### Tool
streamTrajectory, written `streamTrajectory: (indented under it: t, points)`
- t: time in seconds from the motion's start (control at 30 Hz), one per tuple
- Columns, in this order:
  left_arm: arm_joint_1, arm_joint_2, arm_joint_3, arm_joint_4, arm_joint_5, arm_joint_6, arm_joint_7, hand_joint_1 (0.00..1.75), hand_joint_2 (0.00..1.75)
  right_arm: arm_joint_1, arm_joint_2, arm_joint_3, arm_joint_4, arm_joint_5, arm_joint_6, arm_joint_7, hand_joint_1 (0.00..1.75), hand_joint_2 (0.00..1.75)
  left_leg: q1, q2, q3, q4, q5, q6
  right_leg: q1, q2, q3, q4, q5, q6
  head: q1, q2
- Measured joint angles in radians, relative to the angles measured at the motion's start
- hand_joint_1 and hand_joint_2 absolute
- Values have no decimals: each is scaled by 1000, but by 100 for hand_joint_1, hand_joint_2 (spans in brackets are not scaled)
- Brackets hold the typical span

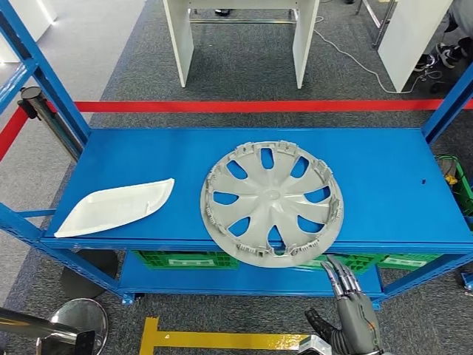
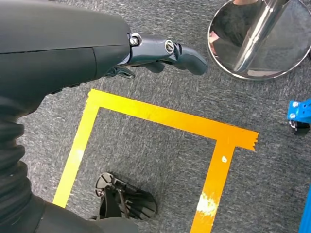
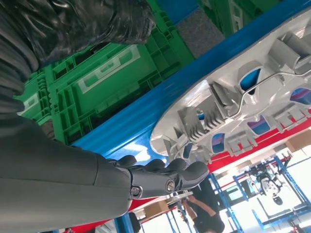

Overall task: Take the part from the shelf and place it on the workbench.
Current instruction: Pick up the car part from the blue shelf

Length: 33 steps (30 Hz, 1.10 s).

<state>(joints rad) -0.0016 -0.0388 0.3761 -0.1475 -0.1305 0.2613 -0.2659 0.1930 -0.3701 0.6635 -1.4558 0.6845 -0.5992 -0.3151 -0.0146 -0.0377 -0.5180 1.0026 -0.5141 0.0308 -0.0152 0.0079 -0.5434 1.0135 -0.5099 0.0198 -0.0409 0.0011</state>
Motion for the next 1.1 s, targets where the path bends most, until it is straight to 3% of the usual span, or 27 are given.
streamTrajectory:
  t: [0.17, 0.37, 0.63, 1.1]
  points:
    - [-1, 2, -1, -3, -17, -2, 13, 0, 175, 3, -7, 15, -10, 82, -66, 54, 0, 175, 0, 0, 0, 0, 0, 0, 0, 0, 0, 0, 0, 0, 0, 0]
    - [-5, 9, -1, -3, -31, -5, 35, 0, 175, 17, -9, 21, -28, 152, -74, 78, 0, 175, 0, 0, 0, 0, 0, 0, 0, 0, 0, 0, 0, 0, 0, 0]
    - [-12, 12, 25, -3, 59, -243, 115, 0, 175, -35, 4, 70, 2, 97, -74, -42, 0, 175, 0, 1, 0, 0, 0, 0, 0, 1, 0, 0, 0, 0, 0, 0]
    - [-15, 9, 43, -3, 47, -297, 148, 0, 175, -192, 71, 157, 127, 74, -40, -117, 0, 175, 0, 1, 0, 0, 0, 0, 0, 1, 0, 0, 0, 1, 0, 0]
